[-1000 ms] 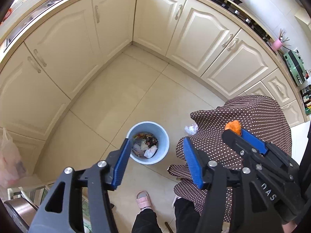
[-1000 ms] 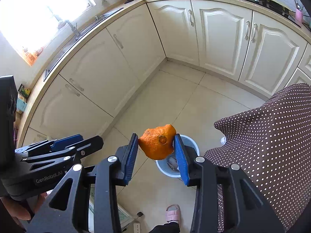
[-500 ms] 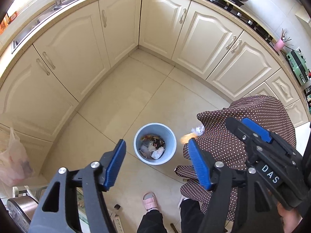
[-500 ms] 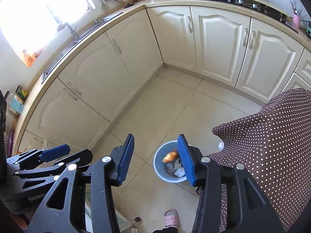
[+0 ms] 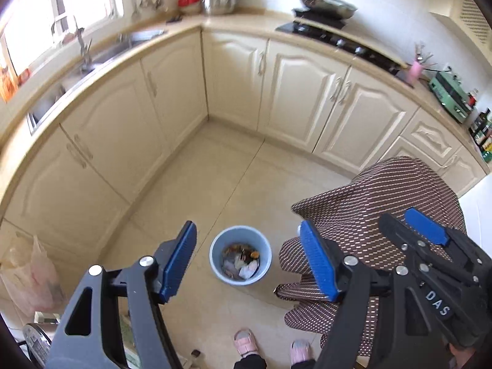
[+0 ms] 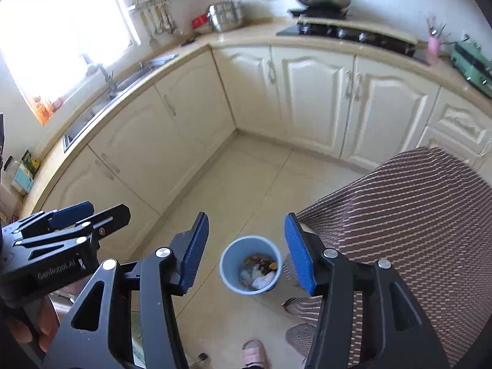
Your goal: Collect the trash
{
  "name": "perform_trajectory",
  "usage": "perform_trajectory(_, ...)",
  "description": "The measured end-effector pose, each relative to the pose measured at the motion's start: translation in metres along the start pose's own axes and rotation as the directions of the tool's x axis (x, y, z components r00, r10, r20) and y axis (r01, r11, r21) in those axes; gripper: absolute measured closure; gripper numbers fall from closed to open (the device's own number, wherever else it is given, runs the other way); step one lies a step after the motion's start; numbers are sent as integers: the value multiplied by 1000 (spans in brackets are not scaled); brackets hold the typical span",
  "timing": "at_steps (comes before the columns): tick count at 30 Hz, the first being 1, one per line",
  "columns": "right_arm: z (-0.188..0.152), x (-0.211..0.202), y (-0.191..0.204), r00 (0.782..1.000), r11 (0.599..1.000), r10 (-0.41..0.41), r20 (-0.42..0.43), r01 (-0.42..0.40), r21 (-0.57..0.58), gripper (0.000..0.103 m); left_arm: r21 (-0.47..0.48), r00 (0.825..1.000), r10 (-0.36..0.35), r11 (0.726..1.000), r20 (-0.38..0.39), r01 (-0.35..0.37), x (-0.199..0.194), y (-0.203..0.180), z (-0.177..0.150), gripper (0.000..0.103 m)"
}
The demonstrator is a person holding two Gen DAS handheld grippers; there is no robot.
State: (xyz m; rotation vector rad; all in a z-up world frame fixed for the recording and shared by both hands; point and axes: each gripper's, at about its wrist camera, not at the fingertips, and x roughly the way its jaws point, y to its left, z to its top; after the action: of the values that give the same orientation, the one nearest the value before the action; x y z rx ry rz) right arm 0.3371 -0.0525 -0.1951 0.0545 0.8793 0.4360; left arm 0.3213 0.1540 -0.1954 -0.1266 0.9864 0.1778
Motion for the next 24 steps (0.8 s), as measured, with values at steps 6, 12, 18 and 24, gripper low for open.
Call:
perform_trajectory(6, -10, -69, -37, 995, 999, -23, 97, 25, -27, 43, -3, 993, 19, 1000, 118, -19, -63, -49, -11, 32)
perform_trajectory(12, -27, -130, -72, 986, 996, -29, 166, 42, -79, 33, -23, 982, 22, 1000, 188, -18, -123, -106, -42, 31)
perform_trajectory(18, -46, -187, -100, 970, 994, -19, 242, 44, -98, 22, -35, 963, 37, 999, 267, -28, -176, -150, -75, 22)
perform_trajectory(24, -65, -226, -108, 956, 994, -19, 293, 49, -95, 20, 4, 942, 45, 999, 334, -49, -224, -181, -98, 19)
